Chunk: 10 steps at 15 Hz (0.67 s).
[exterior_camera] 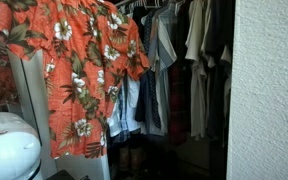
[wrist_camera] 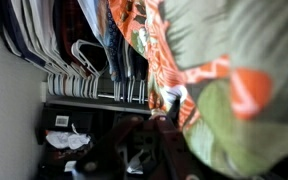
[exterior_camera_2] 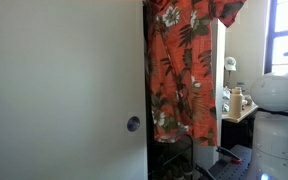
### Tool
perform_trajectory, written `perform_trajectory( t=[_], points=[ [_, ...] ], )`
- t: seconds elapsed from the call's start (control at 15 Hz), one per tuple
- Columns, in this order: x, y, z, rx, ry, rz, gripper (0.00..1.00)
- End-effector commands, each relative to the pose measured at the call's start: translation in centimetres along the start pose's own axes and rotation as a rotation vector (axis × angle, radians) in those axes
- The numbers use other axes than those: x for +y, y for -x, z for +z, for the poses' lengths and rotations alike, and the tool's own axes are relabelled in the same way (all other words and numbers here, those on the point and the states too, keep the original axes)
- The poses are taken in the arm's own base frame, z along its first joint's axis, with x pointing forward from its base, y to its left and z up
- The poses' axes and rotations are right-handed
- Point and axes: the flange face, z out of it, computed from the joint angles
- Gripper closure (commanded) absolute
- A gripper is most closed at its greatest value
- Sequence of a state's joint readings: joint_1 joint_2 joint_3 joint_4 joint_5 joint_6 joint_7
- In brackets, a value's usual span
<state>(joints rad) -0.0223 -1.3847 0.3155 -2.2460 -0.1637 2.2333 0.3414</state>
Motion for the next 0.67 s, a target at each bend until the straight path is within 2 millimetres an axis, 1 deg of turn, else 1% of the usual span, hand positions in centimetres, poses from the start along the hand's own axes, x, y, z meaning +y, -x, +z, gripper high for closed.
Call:
perform_trajectory(
  t=[0.0, 0.33, 0.6],
  points=[
    [-0.2, -1.4, 2.0, 0.012, -0.02, -0.023, 0.98],
    [-0.5, -2.5, 5.1, 0.006, -0.032, -0.038, 0.98],
    [0.3, -3.1, 7.5, 0.001, -0.022, -0.049, 0.98]
  ],
)
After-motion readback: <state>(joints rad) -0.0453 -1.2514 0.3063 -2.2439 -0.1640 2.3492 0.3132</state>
